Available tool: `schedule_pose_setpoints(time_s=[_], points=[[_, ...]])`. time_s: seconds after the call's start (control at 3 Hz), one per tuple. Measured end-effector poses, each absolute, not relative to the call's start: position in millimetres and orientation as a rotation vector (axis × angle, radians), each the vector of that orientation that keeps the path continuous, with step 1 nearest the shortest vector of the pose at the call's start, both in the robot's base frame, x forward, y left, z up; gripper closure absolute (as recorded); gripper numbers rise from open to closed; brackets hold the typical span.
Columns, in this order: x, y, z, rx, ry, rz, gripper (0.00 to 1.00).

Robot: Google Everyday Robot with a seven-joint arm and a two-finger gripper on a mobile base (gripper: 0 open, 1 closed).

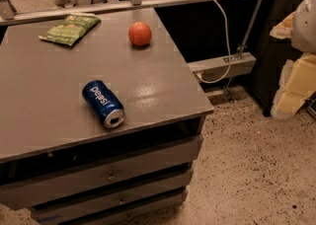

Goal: Pick apple

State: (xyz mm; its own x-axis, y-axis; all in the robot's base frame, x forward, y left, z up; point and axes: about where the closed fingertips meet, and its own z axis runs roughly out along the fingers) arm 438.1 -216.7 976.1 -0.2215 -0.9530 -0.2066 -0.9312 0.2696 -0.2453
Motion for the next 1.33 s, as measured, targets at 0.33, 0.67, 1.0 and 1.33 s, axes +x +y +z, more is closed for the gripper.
schedule_pose_setpoints(time_s=[0.33,0.67,1.0,1.33], points=[[438.1,-216.7,976.1,-1.725,2.232,-0.098,0.00],[450.2,-212.0,968.7,-1.703,2.194,-0.072,0.00],[497.2,-193.5,940.1,-1.671,2.067,0.038,0.00],[562.9,-159.8,912.3,-1.610,1.915,0.194,0.00]])
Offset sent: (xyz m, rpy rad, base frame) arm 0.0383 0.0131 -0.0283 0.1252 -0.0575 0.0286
